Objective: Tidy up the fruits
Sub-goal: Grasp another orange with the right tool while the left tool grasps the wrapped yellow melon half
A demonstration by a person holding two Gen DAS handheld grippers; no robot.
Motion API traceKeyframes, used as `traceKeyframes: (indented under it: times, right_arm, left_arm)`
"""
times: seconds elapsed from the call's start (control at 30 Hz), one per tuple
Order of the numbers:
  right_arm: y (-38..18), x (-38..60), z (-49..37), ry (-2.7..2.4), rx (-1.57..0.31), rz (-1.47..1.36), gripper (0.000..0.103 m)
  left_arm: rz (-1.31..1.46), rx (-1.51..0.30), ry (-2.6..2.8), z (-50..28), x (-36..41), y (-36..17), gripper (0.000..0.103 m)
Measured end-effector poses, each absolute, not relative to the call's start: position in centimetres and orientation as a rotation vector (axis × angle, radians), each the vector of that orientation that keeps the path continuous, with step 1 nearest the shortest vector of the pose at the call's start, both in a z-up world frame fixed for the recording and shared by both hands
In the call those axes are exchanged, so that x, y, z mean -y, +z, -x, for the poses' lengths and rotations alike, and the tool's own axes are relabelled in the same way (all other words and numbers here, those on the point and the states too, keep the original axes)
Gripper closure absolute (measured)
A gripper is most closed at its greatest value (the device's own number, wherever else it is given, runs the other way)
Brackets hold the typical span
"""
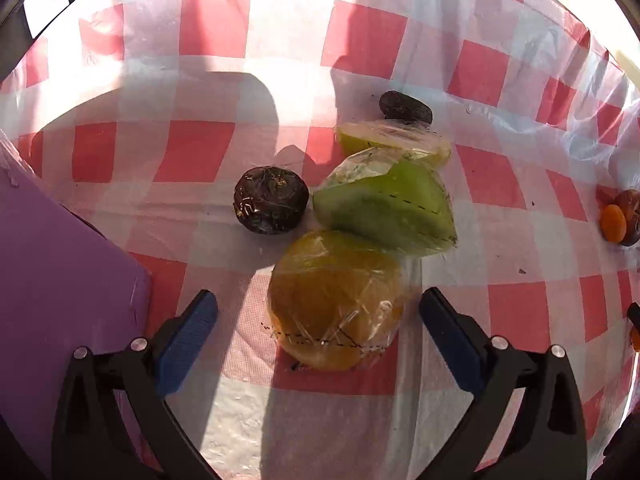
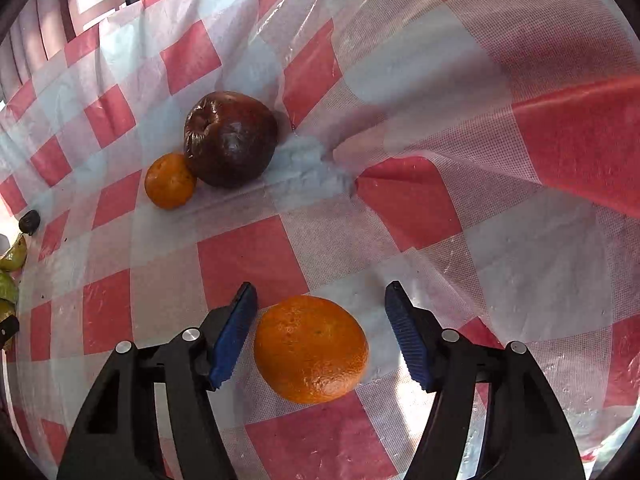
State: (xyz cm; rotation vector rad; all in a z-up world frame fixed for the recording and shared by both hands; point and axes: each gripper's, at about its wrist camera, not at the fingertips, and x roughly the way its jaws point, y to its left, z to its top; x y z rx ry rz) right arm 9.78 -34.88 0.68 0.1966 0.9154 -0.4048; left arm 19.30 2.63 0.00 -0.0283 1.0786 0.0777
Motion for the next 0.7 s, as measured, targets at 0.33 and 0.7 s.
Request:
traceKeyframes:
  times: [0.33,0.7]
  right_arm:
    - [0.7,34.8,-8.4,-0.374,-0.895,-0.188,0.054]
    - [1.3,33.9,-5.1,-0.368,-0.913,-0.224,0.059]
  left_arm:
    - [0.025,-1.030,0.084,-20.3,-2.7,-0.2,0.001]
    - [-0.067,-1.035,-0.081,-15.9,-0.8,0.8,0.040]
